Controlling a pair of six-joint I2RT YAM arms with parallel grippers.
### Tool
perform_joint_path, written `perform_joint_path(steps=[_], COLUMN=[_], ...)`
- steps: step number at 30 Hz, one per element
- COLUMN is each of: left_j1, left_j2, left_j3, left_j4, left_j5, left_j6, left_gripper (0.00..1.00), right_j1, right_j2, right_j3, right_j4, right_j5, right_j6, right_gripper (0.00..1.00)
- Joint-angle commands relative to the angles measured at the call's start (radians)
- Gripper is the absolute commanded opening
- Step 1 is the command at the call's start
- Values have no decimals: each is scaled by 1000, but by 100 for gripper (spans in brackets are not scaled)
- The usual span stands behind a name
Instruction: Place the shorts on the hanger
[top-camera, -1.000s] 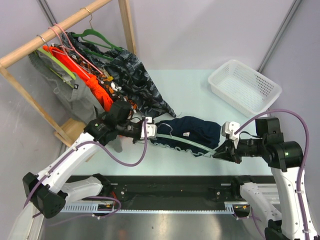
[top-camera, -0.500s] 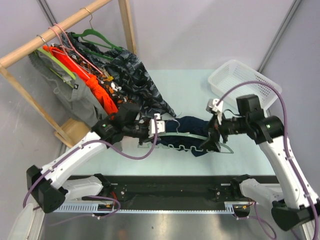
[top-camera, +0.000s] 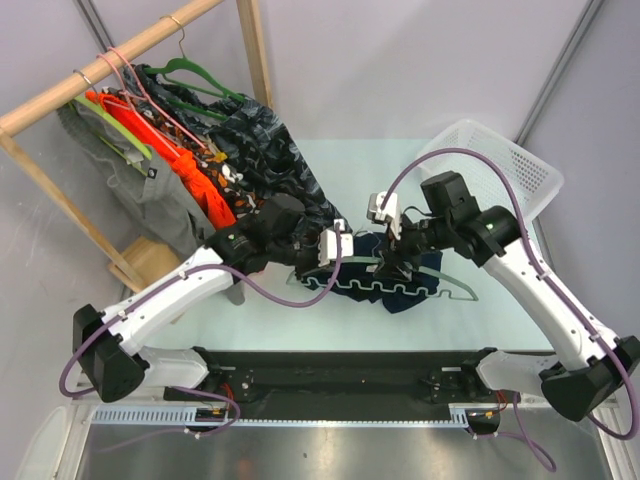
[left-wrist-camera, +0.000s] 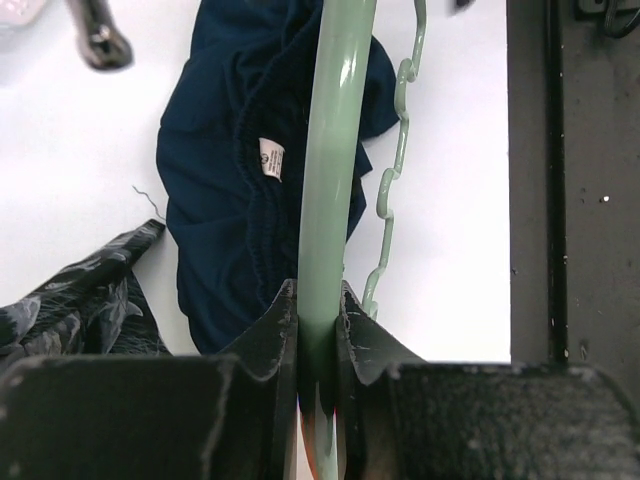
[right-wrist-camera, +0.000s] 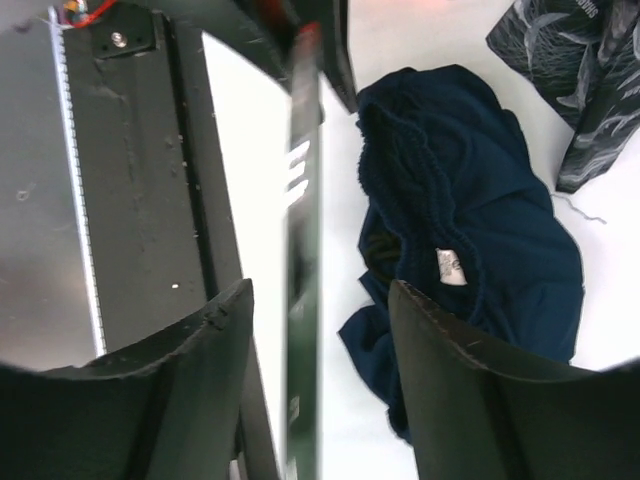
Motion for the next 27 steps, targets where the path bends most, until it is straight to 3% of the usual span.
perform_joint_path(steps=[1, 3, 4, 6, 7, 9, 10, 12, 13, 16, 23, 24, 27], left_j1=[-19, -21, -21, -11, 28, 93, 152, 194, 222, 255, 254, 246, 225], left_j2=[0, 10, 11, 13, 7, -4, -13, -21, -35, -64, -105, -87, -29], left_j3=[58, 61, 64, 75, 73, 69, 65, 69, 61, 18, -123, -135, -162], left_j4=[50, 48, 39, 34, 31, 36, 39, 24, 19, 19, 43, 48, 25], left_j5=[6, -8, -10, -4, 51, 126, 180, 203, 202, 200, 148, 136, 96], left_j6=[-21, -30, -37, -79, -108, -143, -168, -159, -153, -108, 94, 116, 232], left_gripper=[0, 1, 7, 18, 30, 41, 54, 65, 79, 100, 100, 92, 81], right_j1=[11, 12, 12, 12, 11, -4, -12, -18, -18, -31, -40, -41, -41], right_j2=[33, 40, 43, 40, 31, 13, -12, -45, -62, -133, -221, -213, -184], right_j3=[37, 37, 37, 36, 37, 37, 36, 34, 36, 30, -6, -10, -15], right_j4=[89, 113, 135, 141, 124, 91, 57, 11, -36, -124, -218, -222, -206], right_j5=[30, 3, -7, -13, 1, -1, 2, 24, 39, 85, 177, 179, 199], right_j6=[-29, -27, -27, -39, -53, -97, -111, -159, -168, -208, -276, -276, -279], right_gripper=[53, 39, 18, 0, 0, 0, 0, 0, 0, 0, 0, 0, 0])
